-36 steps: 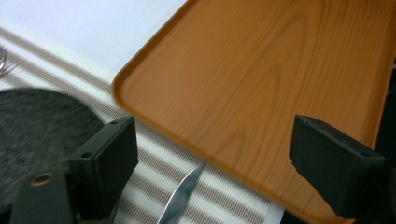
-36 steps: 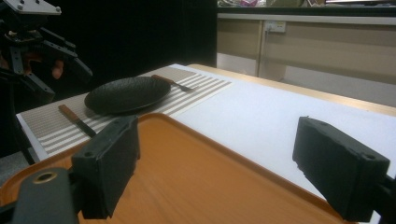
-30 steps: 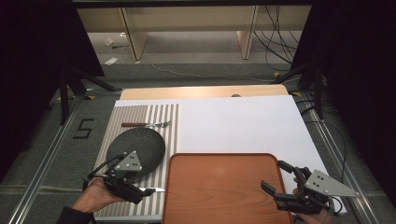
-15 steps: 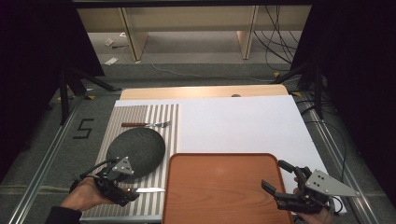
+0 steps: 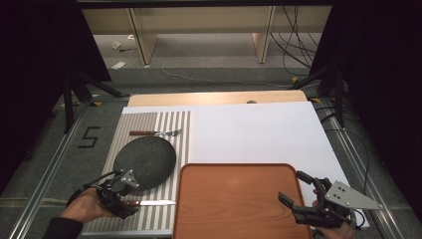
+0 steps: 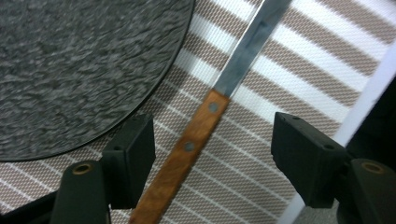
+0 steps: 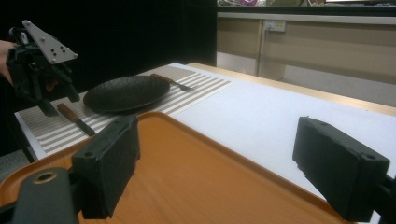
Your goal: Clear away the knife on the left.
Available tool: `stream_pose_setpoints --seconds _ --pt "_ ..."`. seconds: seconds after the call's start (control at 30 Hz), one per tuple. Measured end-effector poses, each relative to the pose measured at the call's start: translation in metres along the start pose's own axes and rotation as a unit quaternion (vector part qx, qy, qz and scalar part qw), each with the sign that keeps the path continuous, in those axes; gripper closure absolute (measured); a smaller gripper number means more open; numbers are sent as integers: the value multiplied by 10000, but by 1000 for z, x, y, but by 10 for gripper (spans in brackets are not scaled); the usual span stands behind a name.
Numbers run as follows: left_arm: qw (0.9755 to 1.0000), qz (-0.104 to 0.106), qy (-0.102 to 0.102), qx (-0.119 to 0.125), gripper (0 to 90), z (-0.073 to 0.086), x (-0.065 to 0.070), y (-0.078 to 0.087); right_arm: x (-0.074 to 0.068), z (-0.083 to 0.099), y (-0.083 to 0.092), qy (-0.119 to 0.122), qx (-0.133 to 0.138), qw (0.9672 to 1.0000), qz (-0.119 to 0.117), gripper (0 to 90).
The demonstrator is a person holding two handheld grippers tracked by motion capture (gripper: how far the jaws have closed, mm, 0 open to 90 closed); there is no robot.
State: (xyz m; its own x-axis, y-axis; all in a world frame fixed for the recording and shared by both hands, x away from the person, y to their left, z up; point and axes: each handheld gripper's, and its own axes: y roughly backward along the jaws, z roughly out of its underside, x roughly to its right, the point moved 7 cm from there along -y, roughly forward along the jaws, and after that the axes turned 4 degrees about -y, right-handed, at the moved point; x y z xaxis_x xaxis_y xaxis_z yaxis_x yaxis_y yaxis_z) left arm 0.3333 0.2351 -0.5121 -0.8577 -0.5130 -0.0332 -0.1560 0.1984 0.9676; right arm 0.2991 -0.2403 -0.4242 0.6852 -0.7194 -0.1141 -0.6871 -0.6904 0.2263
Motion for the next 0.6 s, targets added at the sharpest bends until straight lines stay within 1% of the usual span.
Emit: stream_pose_setpoints --seconds 0.07,0.13,0.17,0.2,0.23,0.33,0.4,0.43,0.53,0.57,0.6 --pt "10000 -23 -22 -46 309 1 -2 -1 0 0 0 -5 -1 10000 2 159" --pt "10000 -15 -37 -73 370 1 -2 -2 0 0 0 -8 -1 10000 1 158" --pt "9999 7 -82 -145 393 1 -3 -4 0 0 0 -6 -1 10000 0 158" --pt "9999 7 -82 -145 406 1 -3 -4 0 0 0 -6 -1 10000 0 158" --pt "9997 20 -110 -228 427 2 -4 -6 0 0 0 -6 -1 10000 -5 158" --pt "9993 78 -179 -324 475 1 -4 -9 0 0 0 -3 0 10000 -8 158" --pt "9991 90 -183 -364 494 1 -3 -10 0 0 0 -5 -2 10000 -4 159" --pt "9988 91 -219 -439 501 1 -3 -12 0 0 0 9 -11 10000 -2 158" --pt "9983 81 -278 -504 542 1 -4 -14 0 0 0 8 -8 10000 -8 159" --pt "9975 77 -337 -609 555 1 -5 -15 0 0 0 8 -8 10000 -9 159" --pt "9972 72 -362 -648 576 1 -5 -16 0 0 0 4 -16 10000 -5 159"
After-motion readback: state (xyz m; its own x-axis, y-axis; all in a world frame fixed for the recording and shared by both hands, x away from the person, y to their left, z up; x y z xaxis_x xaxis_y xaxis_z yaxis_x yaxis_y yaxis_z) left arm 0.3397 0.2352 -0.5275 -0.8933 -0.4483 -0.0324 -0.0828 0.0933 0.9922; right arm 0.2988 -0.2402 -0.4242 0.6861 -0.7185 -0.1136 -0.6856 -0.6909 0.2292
